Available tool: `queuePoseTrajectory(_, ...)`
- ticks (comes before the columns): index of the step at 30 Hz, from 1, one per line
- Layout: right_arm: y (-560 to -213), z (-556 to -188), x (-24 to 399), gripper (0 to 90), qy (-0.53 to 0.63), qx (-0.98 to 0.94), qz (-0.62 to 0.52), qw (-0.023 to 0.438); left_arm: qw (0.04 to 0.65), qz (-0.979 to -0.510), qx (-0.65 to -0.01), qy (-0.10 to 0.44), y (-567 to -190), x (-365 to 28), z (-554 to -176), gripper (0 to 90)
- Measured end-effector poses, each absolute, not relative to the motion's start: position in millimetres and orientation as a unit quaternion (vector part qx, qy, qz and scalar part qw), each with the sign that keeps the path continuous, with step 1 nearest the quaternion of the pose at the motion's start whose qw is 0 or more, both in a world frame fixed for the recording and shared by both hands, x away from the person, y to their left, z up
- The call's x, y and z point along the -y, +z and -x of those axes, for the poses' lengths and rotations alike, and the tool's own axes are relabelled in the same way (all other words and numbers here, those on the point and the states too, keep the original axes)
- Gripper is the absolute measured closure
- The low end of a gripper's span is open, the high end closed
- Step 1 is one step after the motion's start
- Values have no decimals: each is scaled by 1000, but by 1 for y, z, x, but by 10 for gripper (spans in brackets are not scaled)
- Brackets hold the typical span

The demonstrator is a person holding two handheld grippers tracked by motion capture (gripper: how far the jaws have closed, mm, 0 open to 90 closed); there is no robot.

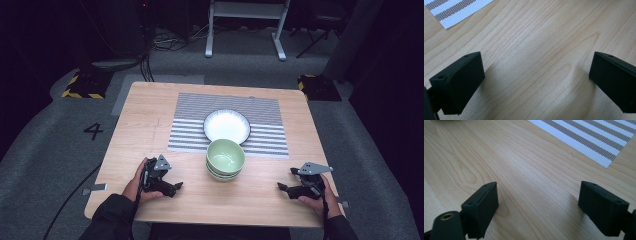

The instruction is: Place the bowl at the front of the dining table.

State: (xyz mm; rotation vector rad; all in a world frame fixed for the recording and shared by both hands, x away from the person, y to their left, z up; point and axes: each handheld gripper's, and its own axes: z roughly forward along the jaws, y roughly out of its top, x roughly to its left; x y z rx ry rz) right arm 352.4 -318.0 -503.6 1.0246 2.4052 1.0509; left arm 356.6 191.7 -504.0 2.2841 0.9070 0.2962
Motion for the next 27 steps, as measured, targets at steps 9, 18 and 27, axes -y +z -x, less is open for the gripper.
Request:
queuePoseTrajectory(9,-504,-352,318,160,368,-843,-359,162,326,-872,-347,115,-504,-192,-356,1)
queuePoseTrajectory(18,-503,-353,318,160,368,-844,-356,160,326,-872,-347,114,-504,-192,-356,1)
queuePoseTrajectory(27,-501,-353,319,151,359,-849,-355,155,327,-871,-347,115,-504,-192,-356,1)
